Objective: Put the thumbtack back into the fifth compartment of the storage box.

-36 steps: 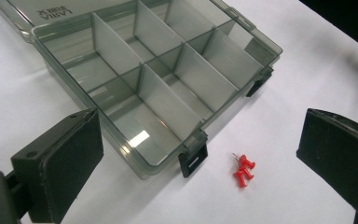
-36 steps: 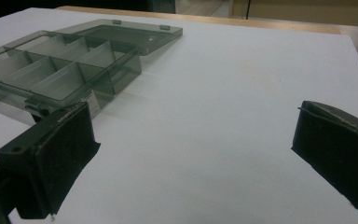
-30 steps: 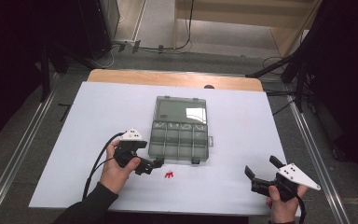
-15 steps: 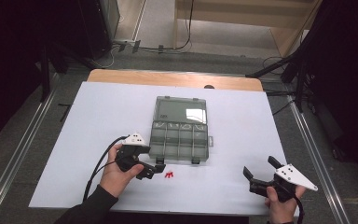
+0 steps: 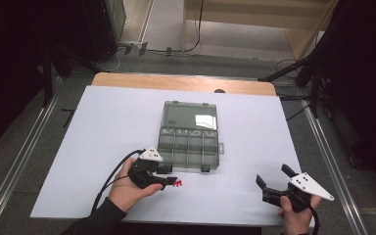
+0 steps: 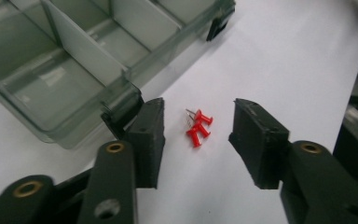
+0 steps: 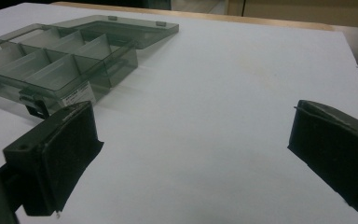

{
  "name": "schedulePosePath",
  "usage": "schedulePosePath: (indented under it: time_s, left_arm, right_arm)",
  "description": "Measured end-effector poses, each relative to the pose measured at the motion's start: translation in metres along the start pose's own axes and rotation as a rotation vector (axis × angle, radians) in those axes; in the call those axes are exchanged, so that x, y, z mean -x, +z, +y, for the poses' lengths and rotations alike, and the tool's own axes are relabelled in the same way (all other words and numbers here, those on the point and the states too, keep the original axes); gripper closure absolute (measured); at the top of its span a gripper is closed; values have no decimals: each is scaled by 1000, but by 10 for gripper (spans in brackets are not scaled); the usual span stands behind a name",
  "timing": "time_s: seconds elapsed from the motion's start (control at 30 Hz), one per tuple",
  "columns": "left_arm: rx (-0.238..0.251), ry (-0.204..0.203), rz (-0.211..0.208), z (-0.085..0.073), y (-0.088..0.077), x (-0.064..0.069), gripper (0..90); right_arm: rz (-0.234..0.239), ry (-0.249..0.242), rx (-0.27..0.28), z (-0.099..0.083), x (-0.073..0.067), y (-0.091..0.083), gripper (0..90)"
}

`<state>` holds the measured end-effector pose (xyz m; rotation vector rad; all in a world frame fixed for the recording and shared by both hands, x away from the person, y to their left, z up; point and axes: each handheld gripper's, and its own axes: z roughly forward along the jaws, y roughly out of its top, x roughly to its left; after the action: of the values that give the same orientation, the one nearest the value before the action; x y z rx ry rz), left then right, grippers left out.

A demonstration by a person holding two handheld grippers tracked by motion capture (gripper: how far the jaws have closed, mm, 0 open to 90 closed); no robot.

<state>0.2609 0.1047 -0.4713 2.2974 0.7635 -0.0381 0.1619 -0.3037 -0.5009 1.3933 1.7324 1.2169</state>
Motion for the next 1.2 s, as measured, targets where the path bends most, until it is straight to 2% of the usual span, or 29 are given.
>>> schedulePosePath:
  time_s: [0.07,0.17,0.23,0.33,0.37,0.4,0.67,0.7,0.9,1.0,1.2]
  left_arm:
    - [-13,5,12,-1,4,1,560]
    - [-26,5,20,-3,9,3,632]
    - [-34,12,39,-4,12,4,650]
    - [-41,5,38,-4,15,5,663]
    - [-58,20,50,-4,15,5,665]
    - [-54,11,53,-4,16,6,679]
    - [-77,32,78,-5,22,8,683]
    - [-77,36,81,-5,22,8,714]
    - [-90,38,101,-6,25,9,773]
    - [-88,39,126,-6,25,9,832]
    - [-88,48,160,-6,27,13,844]
  right_arm:
    - [0,1,-1,0,-1,0,16]
    - [2,-1,-3,1,-2,2,18]
    - [5,-1,-5,1,-2,2,18]
    - [5,-5,-3,1,-2,3,19]
    - [3,-5,-3,1,-1,3,20]
    - [3,-4,-2,1,-1,3,20]
    - [1,-1,-4,0,-1,3,23]
    - [0,-1,-4,0,-1,3,23]
    - [0,9,-4,0,-1,3,30]
    - [1,12,-4,1,-1,3,31]
    - [-1,16,-5,0,0,3,33]
